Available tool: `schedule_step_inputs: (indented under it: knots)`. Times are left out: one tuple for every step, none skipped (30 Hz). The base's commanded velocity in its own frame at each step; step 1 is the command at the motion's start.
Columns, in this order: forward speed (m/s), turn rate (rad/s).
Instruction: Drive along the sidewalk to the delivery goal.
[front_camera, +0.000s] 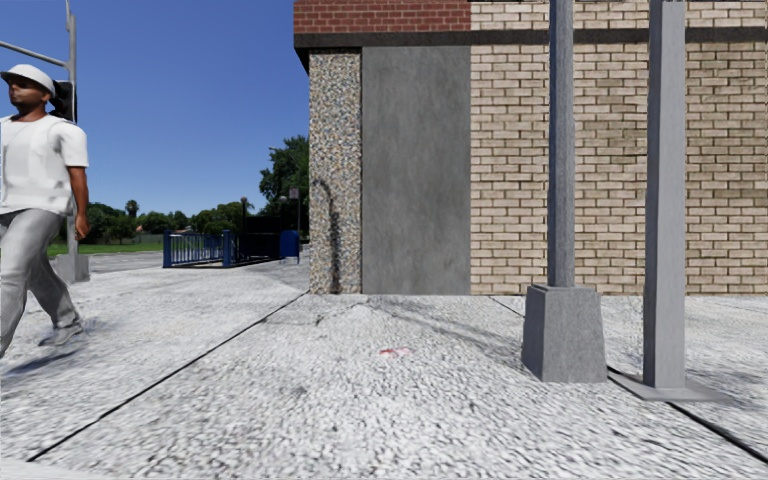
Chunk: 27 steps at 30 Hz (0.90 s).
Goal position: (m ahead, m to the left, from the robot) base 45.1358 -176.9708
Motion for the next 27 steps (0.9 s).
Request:
schedule_step_inputs:
  knots:
    - [1.60, 0.00]
    - [1.60, 0.00]
    - [1.52, 0.00]
    - [1.48, 0.00]
    - [1.47, 0.00]
    - [1.47, 0.00]
    - [1.47, 0.00]
    - [1.46, 0.00]
    - [1.46, 0.00]
    - [1.35, 0.00]
    - [1.30, 0.00]
    - [1.30, 0.00]
    - [1.20, 0.00]
    - [1.15, 0.00]
    - [1.14, 0.00]
    - [1.14, 0.00]
    - [1.14, 0.00]
    - [1.14, 0.00]
    - [1.14, 0.00]
    - [1.15, 0.00]
    - [1.16, 0.00]
    - [1.16, 0.00]
    - [1.17, 0.00]
    - [1.19, 0.00]
    - [1.19, 0.00]
    - [1.19, 0.00]
    - [1.21, 0.00]
